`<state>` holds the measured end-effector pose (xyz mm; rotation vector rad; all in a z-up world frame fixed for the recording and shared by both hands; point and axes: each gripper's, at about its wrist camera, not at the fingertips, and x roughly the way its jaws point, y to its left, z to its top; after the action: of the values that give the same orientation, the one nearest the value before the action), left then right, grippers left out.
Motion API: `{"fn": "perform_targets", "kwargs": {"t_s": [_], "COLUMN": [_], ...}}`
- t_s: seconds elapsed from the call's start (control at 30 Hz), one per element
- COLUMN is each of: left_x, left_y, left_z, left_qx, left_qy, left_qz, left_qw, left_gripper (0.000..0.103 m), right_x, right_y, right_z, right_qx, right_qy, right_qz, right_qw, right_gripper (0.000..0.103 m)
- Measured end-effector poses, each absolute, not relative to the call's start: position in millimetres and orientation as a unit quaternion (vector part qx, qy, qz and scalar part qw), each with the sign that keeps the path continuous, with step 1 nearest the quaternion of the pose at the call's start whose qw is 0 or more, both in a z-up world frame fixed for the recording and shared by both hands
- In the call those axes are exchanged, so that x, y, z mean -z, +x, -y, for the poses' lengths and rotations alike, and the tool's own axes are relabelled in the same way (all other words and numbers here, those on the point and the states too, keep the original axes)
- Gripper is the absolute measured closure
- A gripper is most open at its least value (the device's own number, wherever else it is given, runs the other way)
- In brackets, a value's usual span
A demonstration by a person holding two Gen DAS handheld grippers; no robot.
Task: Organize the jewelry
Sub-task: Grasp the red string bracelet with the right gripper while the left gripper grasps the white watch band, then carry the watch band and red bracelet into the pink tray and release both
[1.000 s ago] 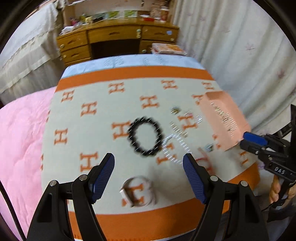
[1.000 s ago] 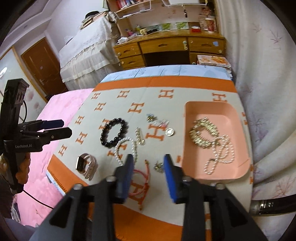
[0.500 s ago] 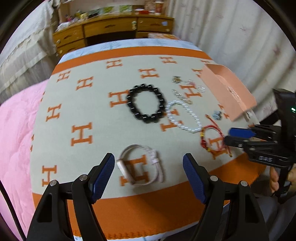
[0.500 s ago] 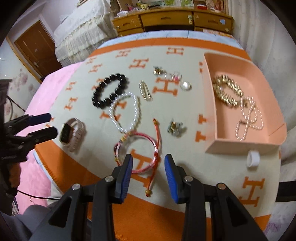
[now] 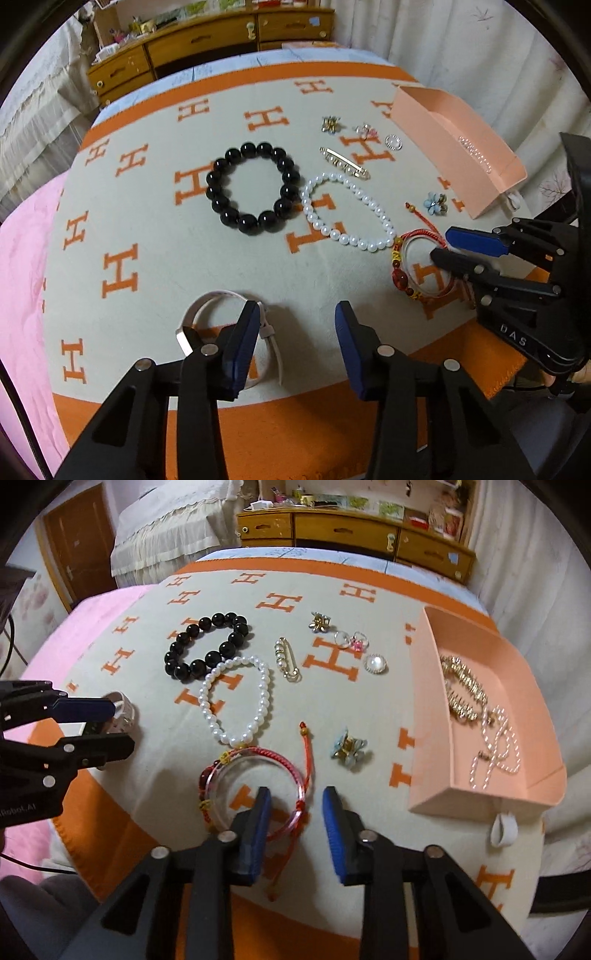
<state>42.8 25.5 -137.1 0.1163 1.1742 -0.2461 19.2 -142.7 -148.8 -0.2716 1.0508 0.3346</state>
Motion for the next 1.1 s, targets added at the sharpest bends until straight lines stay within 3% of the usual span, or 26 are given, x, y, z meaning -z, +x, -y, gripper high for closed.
{"fn": "perform_targets", "kwargs": {"t_s": [0.13,0.53,0.67,0.73,1.1], "left_x": [139.2,145.9,156.1,156.5,100.2], "left_y": [44.3,48.8,53.9,56.1,64.0], "left_z": [-25.1,-30.1,-34.1,-37.5,-31.4], "left_qx": [0.107,0.084,0.078,0.072,0.100], "left_qy": [0.063,0.052,0.039,0.035,0.014], "left_qz": [-0.557,-0.581,-0.597,-0.597,-0.538], "left_qw": [0.821,0.808,0.798,0.798,0.837], "left_gripper": [0.065,0.069,0.083,0.095,0.096], "right_x": [148.4,148.8,148.2,147.5,111.6], "right_y": [22.5,18.9,20.2,20.2,11.5], "right_z": [146.5,151.0,153.3,155.4,169.0], "right_qx": [-0.160,-0.179,-0.185,-0.190,-0.213], "right_qy": [-0.128,-0.115,-0.102,-0.091,-0.049], "right_qz": [-0.495,-0.491,-0.495,-0.498,-0.461], "right_qw": [0.845,0.845,0.843,0.841,0.860], "right_gripper": [0.096,0.096,0.097,0.097,0.097]}}
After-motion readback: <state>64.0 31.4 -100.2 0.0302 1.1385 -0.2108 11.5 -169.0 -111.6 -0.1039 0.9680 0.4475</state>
